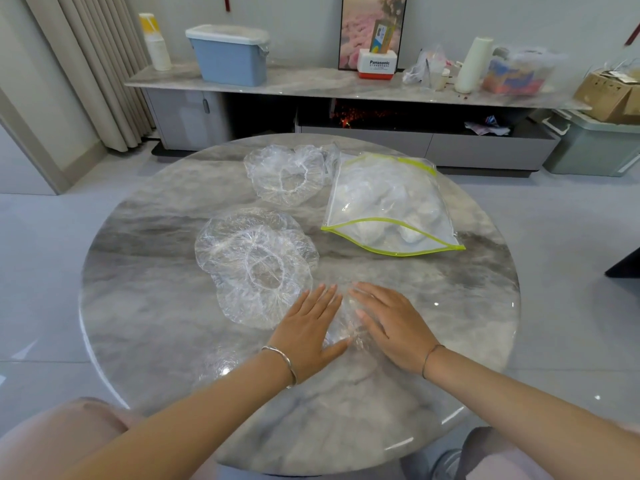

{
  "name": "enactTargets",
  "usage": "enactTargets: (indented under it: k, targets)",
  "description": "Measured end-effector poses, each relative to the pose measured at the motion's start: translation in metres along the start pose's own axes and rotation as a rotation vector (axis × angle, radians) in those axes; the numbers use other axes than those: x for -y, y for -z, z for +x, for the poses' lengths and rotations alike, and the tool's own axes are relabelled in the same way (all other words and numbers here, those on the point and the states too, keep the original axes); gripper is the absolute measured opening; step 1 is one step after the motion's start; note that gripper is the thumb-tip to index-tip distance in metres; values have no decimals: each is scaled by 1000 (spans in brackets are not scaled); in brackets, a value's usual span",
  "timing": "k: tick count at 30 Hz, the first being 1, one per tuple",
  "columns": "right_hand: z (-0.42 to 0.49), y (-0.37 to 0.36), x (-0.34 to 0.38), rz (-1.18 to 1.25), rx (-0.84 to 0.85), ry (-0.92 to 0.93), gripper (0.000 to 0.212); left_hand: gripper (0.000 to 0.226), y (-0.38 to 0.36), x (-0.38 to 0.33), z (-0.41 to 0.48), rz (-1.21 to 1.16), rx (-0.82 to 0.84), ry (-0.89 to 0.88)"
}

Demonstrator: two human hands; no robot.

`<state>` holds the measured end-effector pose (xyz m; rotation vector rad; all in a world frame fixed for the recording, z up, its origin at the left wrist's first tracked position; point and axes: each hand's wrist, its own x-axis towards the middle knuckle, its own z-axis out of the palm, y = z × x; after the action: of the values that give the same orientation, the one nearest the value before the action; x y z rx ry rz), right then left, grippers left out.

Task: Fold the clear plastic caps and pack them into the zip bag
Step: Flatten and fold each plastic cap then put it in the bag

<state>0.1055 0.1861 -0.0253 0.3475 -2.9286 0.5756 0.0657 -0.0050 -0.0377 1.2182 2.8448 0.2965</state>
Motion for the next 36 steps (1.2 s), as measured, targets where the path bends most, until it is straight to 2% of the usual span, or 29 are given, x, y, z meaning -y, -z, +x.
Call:
enactTargets:
  k: [1,3,6,9,12,14,18,21,24,27,30,32,36]
  targets:
    - [-3,4,0,-7,-16,40,52,88,2,2,-3,13,-7,-26]
    - [-11,7,0,-61,-10,142,42,72,0,4,-11,10,-19,-108]
    - [-18,2,-2,-231,67,282,46,49,-10,8,-12,16,-53,-163]
    - [-18,-4,-4,-298,97,275,50,41,-14,11,-7,15,-124,-161]
    - [-15,-7,-4,-198,85,178,34,32,-13,12,-5,4,-183,-127]
    - [-13,-7,-3,-32,66,43,24,30,-6,11,-6,-52,-201,-77]
    - [-12,-4,0,357,90,-242,4,40,4,8,-9,-232,-174,83]
    - [-12,-3,-1,525,74,-348,4,27,5,7,-9,-312,-154,190]
    - [-11,-5,0,605,37,-419,11,21,4,6,-9,-292,-132,234]
    - [-10,-7,0,606,-2,-443,17,33,4,9,-8,-131,-164,199]
    - [-8,-9,0,554,-4,-435,22,42,0,11,-9,-63,-239,-80]
    - [-7,-9,3,446,12,-383,25,49,-8,10,-15,17,-157,-198]
    - [-12,-11,10,170,-121,-206,34,67,-25,11,-29,125,37,-111]
